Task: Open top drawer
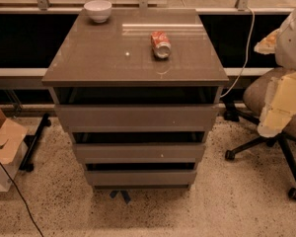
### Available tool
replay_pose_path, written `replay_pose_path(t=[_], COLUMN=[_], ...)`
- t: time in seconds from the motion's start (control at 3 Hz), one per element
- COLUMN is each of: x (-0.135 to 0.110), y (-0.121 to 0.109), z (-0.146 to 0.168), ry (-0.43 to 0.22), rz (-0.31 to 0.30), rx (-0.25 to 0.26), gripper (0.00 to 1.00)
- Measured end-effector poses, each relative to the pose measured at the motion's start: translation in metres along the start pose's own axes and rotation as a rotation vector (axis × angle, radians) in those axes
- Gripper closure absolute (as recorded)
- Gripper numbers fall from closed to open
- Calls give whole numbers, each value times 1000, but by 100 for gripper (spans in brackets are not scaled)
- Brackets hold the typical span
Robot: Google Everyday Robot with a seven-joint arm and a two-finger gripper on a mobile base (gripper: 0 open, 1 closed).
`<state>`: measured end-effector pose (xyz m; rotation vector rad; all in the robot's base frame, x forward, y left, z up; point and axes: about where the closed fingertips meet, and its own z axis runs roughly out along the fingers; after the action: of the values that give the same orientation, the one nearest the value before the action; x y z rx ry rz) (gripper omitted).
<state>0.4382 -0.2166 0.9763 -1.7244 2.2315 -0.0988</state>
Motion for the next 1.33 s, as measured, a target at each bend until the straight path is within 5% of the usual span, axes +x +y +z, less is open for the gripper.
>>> replay_pose_path(t=[0.33,1.33], x=[0,0], y=[0,-16], z=[0,34], ry=[0,-150], rz=[0,-34], rx=[0,14], gripper=[0,0])
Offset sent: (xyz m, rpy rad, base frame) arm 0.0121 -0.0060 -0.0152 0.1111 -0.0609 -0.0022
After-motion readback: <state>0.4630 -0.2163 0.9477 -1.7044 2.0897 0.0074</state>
